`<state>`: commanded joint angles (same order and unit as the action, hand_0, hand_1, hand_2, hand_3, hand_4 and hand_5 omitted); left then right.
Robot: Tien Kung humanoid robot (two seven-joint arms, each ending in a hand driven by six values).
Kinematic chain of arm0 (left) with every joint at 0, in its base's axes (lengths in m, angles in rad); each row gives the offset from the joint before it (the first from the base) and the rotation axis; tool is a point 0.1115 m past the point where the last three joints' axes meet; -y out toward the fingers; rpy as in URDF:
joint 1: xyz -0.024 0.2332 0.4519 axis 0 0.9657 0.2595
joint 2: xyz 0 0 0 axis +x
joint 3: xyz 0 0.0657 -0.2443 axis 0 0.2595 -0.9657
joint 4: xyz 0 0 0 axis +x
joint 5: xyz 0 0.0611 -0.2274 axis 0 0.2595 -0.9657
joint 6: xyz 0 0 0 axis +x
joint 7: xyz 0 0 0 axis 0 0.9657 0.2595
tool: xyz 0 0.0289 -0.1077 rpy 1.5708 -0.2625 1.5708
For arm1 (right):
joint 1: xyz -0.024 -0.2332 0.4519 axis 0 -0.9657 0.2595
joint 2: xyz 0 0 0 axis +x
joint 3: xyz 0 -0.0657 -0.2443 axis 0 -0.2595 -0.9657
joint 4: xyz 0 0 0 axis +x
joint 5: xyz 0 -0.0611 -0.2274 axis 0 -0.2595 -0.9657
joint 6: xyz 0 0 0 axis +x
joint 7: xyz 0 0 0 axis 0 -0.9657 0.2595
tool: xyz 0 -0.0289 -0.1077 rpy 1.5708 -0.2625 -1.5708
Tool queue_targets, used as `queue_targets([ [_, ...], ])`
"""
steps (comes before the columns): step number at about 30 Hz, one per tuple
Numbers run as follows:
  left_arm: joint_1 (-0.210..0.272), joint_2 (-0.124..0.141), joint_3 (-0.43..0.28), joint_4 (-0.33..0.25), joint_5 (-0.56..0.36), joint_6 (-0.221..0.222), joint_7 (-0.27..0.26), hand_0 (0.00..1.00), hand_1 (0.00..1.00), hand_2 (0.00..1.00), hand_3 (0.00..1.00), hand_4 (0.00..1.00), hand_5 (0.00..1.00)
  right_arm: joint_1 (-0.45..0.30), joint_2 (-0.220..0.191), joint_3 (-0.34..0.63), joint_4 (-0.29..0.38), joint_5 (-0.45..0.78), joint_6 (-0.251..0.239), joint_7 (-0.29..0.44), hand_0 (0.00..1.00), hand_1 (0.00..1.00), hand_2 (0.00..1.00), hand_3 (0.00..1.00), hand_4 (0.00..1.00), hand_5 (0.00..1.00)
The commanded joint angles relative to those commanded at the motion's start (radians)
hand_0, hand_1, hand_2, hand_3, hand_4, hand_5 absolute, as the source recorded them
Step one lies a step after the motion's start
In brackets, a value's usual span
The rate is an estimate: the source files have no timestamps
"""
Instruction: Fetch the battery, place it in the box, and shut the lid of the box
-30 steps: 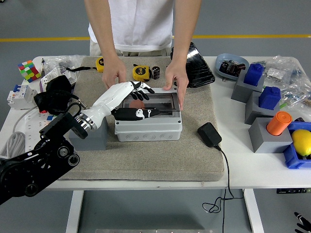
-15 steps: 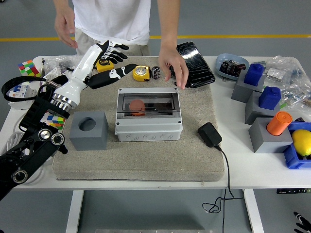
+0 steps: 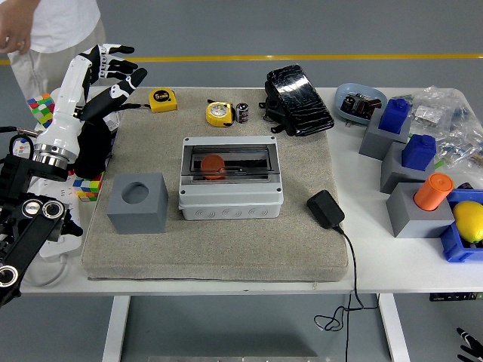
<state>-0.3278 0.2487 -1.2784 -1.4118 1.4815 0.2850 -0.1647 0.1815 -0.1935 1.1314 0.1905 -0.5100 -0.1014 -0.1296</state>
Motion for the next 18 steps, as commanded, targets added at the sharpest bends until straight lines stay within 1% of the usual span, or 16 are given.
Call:
queue_targets([
  [8, 0.008, -0.006, -0.042, -0.002, 0.005, 0.0, -0.005, 0.519, 0.588, 0.589, 0.675, 0.998, 0.697, 0.002, -0.002, 0.003, 0.0, -0.002, 0.004, -0.006, 0.66, 0.664, 0.655, 0.545, 0.948, 0.444],
  [9, 0.01, -0.007, -0.047, -0.002, 0.005, 0.001, -0.006, 0.521, 0.589, 0.591, 0.675, 0.998, 0.684, 0.002, -0.002, 0.003, 0.0, -0.002, 0.003, -0.006, 0.66, 0.664, 0.656, 0.545, 0.947, 0.444],
  [12, 0.016, -0.004, -0.057, 0.004, 0.009, 0.002, -0.005, 0.521, 0.589, 0.591, 0.675, 0.998, 0.684, 0.006, -0.001, 0.004, -0.002, -0.003, 0.003, -0.008, 0.66, 0.664, 0.656, 0.545, 0.947, 0.444],
  [16, 0.0, 0.002, -0.067, 0.008, 0.006, 0.009, -0.012, 0.522, 0.587, 0.589, 0.674, 0.998, 0.678, 0.04, 0.005, -0.022, -0.002, 0.016, 0.006, -0.007, 0.661, 0.664, 0.655, 0.547, 0.948, 0.444],
  [18, -0.014, 0.022, -0.04, 0.015, -0.002, 0.008, -0.01, 0.522, 0.587, 0.589, 0.674, 0.998, 0.678, 0.049, 0.002, -0.053, 0.006, 0.027, 0.012, -0.01, 0.661, 0.664, 0.655, 0.547, 0.948, 0.444],
])
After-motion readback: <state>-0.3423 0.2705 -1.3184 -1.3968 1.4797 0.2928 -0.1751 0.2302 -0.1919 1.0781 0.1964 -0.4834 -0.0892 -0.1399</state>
